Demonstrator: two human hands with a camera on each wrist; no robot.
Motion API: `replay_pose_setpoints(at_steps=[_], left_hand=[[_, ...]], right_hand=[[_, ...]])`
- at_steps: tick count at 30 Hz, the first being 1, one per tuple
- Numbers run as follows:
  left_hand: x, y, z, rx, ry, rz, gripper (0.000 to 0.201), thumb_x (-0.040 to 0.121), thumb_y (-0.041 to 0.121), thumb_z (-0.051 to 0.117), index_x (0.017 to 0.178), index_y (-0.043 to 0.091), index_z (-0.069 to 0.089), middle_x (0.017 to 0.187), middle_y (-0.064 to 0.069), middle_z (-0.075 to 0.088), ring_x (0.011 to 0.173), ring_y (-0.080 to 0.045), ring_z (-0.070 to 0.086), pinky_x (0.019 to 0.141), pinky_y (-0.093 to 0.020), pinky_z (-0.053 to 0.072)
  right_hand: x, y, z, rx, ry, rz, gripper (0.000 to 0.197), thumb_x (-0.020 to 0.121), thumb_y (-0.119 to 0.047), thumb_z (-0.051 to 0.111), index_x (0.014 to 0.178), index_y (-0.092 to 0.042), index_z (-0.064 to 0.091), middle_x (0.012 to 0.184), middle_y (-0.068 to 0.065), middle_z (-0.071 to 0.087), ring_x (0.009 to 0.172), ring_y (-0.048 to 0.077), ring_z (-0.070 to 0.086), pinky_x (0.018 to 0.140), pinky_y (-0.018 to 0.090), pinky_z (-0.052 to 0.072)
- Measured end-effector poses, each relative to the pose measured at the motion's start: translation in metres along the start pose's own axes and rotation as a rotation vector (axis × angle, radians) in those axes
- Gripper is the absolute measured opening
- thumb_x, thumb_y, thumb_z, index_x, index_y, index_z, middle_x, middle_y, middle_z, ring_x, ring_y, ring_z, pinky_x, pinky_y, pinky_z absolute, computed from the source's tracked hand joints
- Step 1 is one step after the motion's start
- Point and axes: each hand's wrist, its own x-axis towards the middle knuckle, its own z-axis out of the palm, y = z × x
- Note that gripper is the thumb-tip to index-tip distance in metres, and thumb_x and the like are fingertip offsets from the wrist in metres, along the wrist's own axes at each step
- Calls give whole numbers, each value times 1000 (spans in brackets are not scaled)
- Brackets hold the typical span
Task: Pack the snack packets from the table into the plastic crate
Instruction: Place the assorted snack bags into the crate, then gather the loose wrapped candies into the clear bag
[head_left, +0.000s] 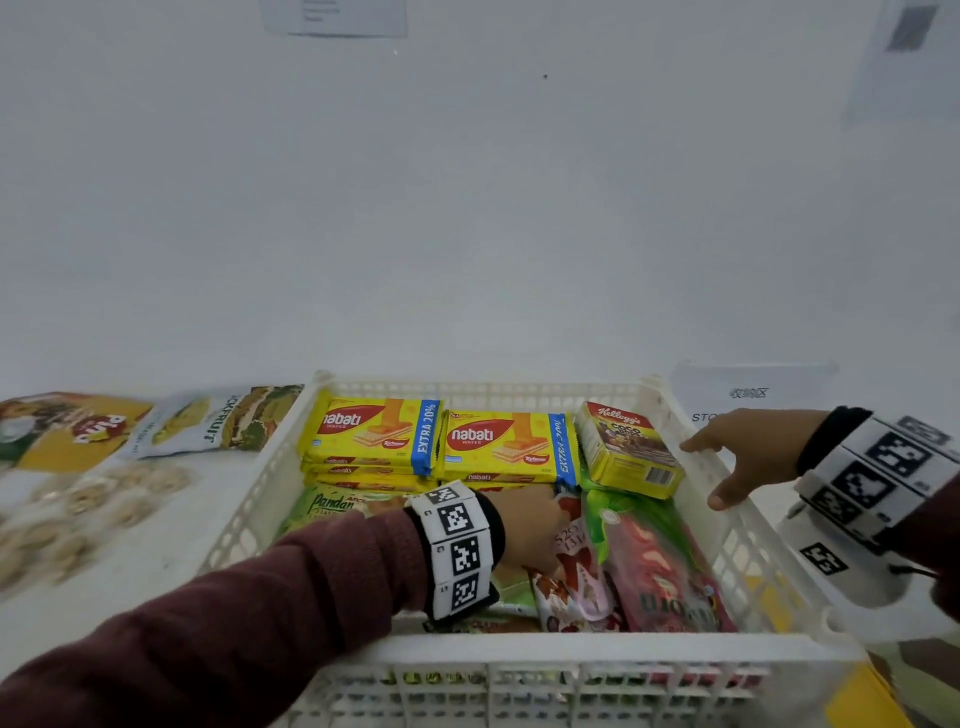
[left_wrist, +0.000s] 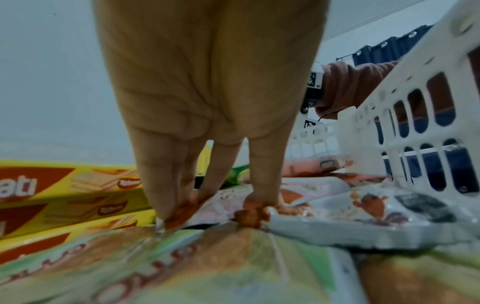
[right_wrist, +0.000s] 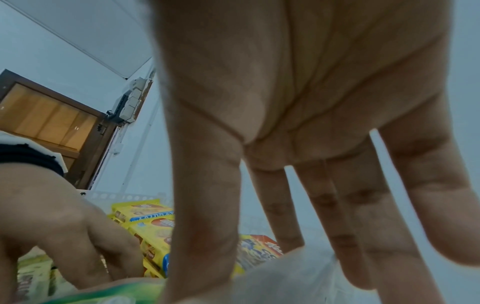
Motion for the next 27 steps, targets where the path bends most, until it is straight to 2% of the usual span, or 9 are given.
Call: replay_pose_setpoints(at_steps=[5,8,11,12,16,19,22,25,27], left_hand=[[-3,2,-2,-17,40,15,49,89,30,57,127,0,51,130,-16,44,116,-29,47,92,-37,43],[-6,-7,-11,-129,73,26,44,90,29,56,124,1,53,121,-18,52,108,-31,51,85,-35,43],[-14,-16,-25,-228,139,24,40,91,26,56,122,2,56,114,-19,57,104,-31,54,76,-31,39],[-20,-21,-31,-248,166,26,42,91,27,56,126,3,54,120,-18,56,109,-30,52,80,-32,38],[-62,-44,-66,-366,281,15,51,93,32,53,138,10,42,139,-9,46,122,-23,46,92,-28,35],[-102,-70,-85,-442,388,-19,51,91,34,54,137,15,44,133,-6,50,101,-15,50,78,-21,35],[-150,-103,-92,-482,476,-87,50,90,37,56,135,19,46,127,-2,54,95,-9,47,72,-16,38],[-201,-145,-80,-509,512,-194,48,89,38,57,133,22,48,125,1,55,96,-7,48,85,-19,35],[-235,-176,-64,-512,498,-273,47,89,39,57,132,23,48,126,1,54,100,-7,50,87,-20,35]], right_hand=[[0,0,-6,-55,-69,-30,123,37,-86,45,143,-28,28,140,-5,39,129,11,38,106,23,30],[-3,-6,-14,-93,-67,-45,104,55,-85,43,141,-28,31,109,-18,44,104,2,45,85,13,35],[2,-5,-28,-167,-30,-104,152,0,-100,18,137,-35,34,83,-24,31,76,-7,41,66,7,32],[4,-8,-33,-185,-28,-116,152,-3,-99,17,135,-38,34,84,-24,33,77,-6,42,65,4,32],[-5,-47,-59,-181,41,-194,113,17,-96,40,120,-51,33,89,-22,43,89,0,51,65,3,34],[-15,-90,-80,-128,152,-262,70,62,-78,55,124,-49,37,94,-20,50,73,-18,53,65,-1,36],[-20,-140,-102,-117,190,-374,81,41,-94,38,114,-58,35,99,-25,47,75,-19,52,64,-4,36],[-25,-205,-118,-144,220,-491,89,46,-90,28,125,-48,36,111,-20,48,83,-6,53,66,2,37],[-34,-255,-126,-137,242,-553,72,71,-74,42,134,-38,36,123,-12,48,94,2,52,72,10,36]])
